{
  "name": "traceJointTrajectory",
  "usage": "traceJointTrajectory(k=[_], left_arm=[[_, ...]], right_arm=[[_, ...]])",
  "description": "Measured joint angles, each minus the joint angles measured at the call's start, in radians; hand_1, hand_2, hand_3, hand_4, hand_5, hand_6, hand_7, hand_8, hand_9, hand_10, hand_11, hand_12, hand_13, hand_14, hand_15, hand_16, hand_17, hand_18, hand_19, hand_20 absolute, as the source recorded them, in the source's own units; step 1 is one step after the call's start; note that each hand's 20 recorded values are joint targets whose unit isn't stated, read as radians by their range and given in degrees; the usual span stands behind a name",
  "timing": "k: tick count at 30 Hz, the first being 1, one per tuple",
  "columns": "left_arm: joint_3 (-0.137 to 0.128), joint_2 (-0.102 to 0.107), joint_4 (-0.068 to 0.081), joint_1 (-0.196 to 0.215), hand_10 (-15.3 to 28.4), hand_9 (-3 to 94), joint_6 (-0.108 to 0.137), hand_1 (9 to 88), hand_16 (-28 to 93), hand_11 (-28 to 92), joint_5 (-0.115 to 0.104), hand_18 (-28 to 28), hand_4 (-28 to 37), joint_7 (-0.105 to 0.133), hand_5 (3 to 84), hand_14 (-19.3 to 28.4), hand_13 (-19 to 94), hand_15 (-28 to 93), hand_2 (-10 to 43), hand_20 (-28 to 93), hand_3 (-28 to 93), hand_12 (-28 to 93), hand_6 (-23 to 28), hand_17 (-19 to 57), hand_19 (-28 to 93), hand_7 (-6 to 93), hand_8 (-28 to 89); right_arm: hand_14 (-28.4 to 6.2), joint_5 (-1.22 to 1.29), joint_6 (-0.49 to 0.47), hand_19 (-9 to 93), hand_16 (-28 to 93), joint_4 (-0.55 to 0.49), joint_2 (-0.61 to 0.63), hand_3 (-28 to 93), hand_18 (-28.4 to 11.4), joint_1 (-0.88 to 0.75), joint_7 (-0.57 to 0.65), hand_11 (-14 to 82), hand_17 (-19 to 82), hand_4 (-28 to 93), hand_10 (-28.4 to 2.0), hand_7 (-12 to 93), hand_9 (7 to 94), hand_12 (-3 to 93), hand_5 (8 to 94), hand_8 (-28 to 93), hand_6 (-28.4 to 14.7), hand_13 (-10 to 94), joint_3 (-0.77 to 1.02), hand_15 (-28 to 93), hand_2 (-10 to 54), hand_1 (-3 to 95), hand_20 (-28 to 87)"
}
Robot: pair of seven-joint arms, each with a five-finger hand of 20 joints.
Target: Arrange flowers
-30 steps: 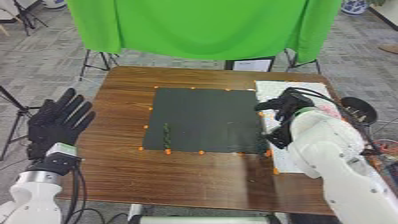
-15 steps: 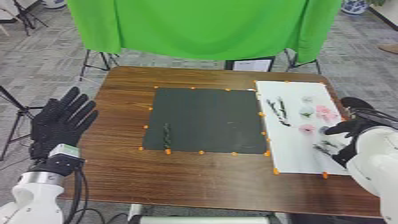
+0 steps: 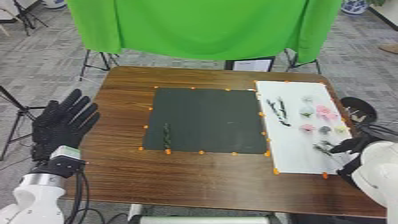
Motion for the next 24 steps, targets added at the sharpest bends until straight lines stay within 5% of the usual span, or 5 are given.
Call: traceJointTrajectory(k=[5, 8, 13, 24], left_arm=[[0.012, -0.003, 0.002, -0.018, 14.3, 31.4, -0.005, 27.9, -6, 15, -0.019, 12.3, -28.2, -0.011, 39.5, 15.5, 20, 27, 13.5, 8, 73, 11, 8.1, -4.7, 28, 7.9, -7], [0.013, -0.004, 0.002, -0.02, 14.4, 31.6, -0.007, 28.6, -6, 15, -0.041, 12.3, -28.2, -0.016, 39.6, 15.5, 20, 27, 13.6, 8, 74, 11, 8.1, -4.7, 28, 8.2, -7], [0.019, -0.004, 0.003, -0.022, 14.5, 31.5, -0.01, 27.7, -6, 15, -0.039, 12.3, -28.3, -0.02, 39.6, 15.5, 20, 27, 12.8, 8, 74, 10, 8.3, -4.7, 28, 8.1, -7], [0.029, -0.004, 0.004, -0.029, 14.6, 31.3, -0.017, 26.8, -6, 15, -0.039, 12.3, -28.3, -0.023, 39.5, 15.6, 20, 27, 12.8, 8, 73, 10, 8.3, -4.7, 29, 7.9, -7]], right_arm=[[-12.1, 0.002, 0.022, 93, 38, 0.023, -0.005, 65, -20.8, -0.025, 0.004, 39.5, 51, -28, -15.2, 18, 76.3, 32.7, 71.4, -9, -4.7, 74, -0.014, 63, -9.5, 47.1, 33], [-11.4, -0.008, 0.049, 93, 38, 0.024, -0.005, 60, -20.6, -0.026, 0.003, 36.4, 52, -28, -14.1, 20, 79.3, 40.7, 75.1, 5, -4.3, 77, -0.02, 62, -9.5, 53.5, 33], [-11.2, -0.024, 0.113, 93, 38, 0.031, -0.005, 60, -21.1, -0.034, -0.006, 32.4, 54, -25, -12.8, 24, 85.1, 45.8, 81.7, 14, -2.4, 81, -0.038, 60, -9.5, 59.5, 34], [-9.9, -0.099, 0.275, 93, 38, 0.028, 0.008, 66, -20.5, -0.052, -0.022, 35.9, 57, -24, -12.6, 31, 84.6, 40.1, 79.3, 21, -1.9, 83, -0.072, 58, -9.5, 55.3, 35]])
